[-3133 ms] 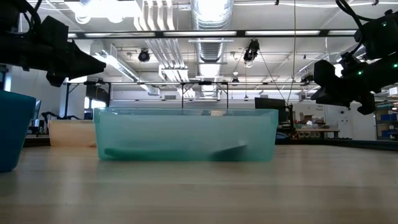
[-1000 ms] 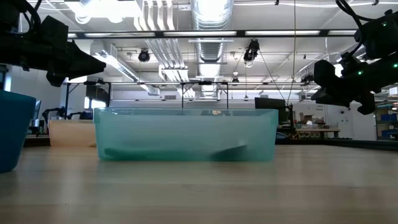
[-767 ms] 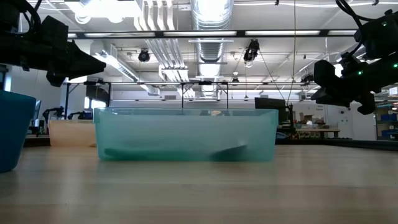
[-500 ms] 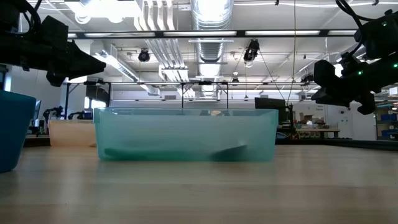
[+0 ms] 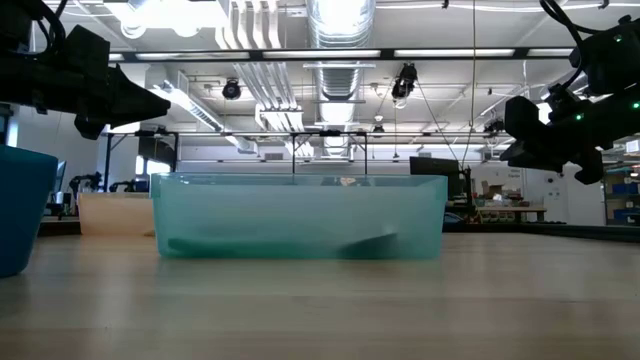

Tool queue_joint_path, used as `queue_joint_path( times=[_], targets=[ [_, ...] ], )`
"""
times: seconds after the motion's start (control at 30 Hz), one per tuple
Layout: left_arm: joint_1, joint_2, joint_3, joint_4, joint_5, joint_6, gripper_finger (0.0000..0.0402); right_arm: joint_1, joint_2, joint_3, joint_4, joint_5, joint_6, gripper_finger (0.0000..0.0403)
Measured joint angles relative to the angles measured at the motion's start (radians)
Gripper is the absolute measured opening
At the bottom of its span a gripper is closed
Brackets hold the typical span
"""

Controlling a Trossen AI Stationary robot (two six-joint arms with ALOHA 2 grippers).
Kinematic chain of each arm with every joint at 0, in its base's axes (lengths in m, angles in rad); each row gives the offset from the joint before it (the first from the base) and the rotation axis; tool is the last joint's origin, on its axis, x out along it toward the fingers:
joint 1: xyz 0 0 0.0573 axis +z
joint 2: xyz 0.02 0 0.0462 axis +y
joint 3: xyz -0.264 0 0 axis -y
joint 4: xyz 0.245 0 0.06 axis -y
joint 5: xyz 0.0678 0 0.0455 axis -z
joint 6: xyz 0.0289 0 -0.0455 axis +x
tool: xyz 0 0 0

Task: Sort silverware by color (type)
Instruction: Return to Home Position

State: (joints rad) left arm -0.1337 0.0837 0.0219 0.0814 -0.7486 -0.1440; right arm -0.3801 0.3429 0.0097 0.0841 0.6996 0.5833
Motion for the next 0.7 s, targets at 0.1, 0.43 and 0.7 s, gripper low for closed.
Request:
queue_joint_path(
  times=[0.1, 0.43, 0.7],
  targets=[
    [0.0, 0.0, 0.0, 0.0, 0.0, 0.0, 0.0098, 0.0, 0.0, 0.0, 0.0, 0.0, 0.0, 0.0081],
    [0.0, 0.0, 0.0, 0.0, 0.0, 0.0, 0.0098, 0.0, 0.0, 0.0, 0.0, 0.0, 0.0, 0.007],
    [0.0, 0.0, 0.0, 0.0, 0.0, 0.0, 0.0098, 0.0, 0.0, 0.0, 0.0, 0.0, 0.0, 0.0081]
  ],
)
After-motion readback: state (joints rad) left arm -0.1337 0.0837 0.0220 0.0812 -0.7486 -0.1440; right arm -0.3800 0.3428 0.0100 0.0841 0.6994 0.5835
